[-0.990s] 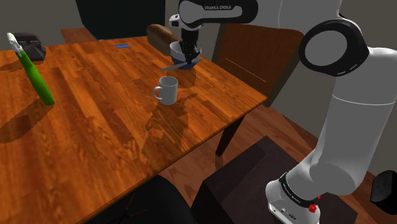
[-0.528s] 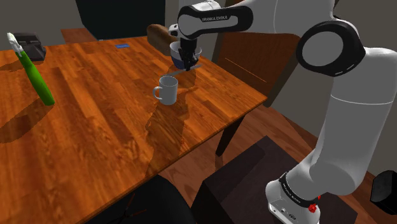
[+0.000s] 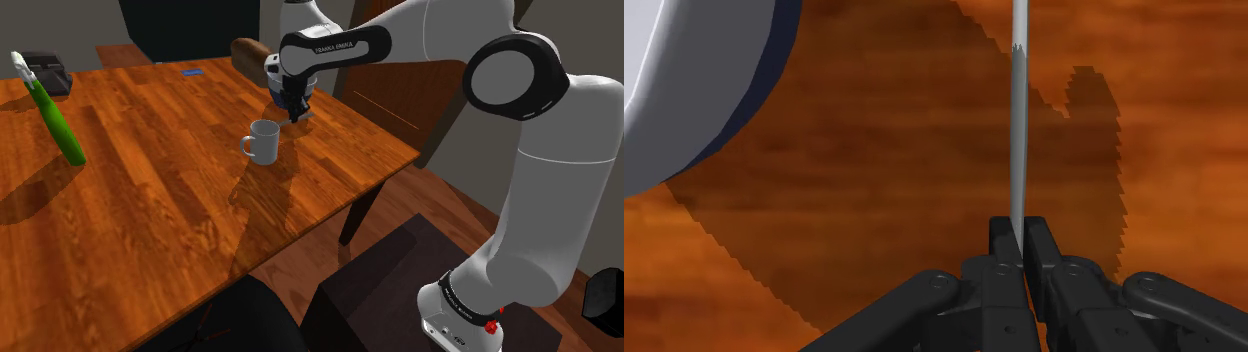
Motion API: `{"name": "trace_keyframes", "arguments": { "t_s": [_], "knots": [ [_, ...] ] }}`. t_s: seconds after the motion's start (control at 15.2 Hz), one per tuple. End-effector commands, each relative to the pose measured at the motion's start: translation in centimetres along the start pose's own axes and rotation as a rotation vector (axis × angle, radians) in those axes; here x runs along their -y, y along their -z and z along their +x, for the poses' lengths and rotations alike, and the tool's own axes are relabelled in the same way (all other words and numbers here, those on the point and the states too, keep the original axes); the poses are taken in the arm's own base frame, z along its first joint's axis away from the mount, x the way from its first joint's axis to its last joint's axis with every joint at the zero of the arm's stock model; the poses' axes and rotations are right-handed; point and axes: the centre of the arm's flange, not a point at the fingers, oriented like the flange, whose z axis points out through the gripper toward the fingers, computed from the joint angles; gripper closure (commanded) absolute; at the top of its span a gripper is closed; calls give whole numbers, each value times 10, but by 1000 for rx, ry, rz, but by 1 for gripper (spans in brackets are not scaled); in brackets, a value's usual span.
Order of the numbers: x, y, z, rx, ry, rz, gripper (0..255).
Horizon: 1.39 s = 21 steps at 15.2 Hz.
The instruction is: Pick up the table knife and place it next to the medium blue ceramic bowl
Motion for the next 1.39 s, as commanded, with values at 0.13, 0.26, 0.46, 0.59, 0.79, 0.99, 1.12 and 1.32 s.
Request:
{"name": "trace_keyframes", "arguments": {
  "t_s": [0.13, 0.26, 0.46, 0.59, 0.79, 0.99, 1.12, 1.32],
  "knots": [
    [-2, -7, 0, 0, 0, -1, 255],
    [-2, -7, 0, 0, 0, -1, 255],
    [-2, -7, 0, 0, 0, -1, 255],
    [-2, -7, 0, 0, 0, -1, 0],
    [-2, -7, 0, 0, 0, -1, 0],
    [-1, 19, 0, 0, 0, -1, 0],
    [-1, 43, 0, 0, 0, -1, 0],
    [-1, 43, 0, 0, 0, -1, 0]
  ]
}}
